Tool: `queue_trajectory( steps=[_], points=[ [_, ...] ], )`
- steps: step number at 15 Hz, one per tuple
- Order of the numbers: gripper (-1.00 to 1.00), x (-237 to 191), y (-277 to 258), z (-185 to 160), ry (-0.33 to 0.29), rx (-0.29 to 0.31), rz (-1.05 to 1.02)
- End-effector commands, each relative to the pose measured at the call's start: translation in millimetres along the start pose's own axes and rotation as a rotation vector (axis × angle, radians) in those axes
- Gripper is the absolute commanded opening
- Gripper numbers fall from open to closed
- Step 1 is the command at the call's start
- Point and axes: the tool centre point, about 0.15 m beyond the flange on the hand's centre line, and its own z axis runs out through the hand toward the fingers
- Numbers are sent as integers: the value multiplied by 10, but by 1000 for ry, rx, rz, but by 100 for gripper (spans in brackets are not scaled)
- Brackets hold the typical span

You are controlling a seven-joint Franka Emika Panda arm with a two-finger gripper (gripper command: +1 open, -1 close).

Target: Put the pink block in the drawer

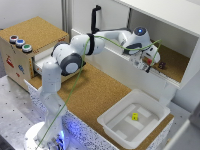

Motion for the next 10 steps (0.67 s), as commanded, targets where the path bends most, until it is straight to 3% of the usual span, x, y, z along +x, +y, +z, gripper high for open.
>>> queue_trajectory(
  steps=[1,10],
  points=[
    [-100,131,5,197,74,43,16],
    [-100,-22,-33,-51,97,53,5]
  ],
)
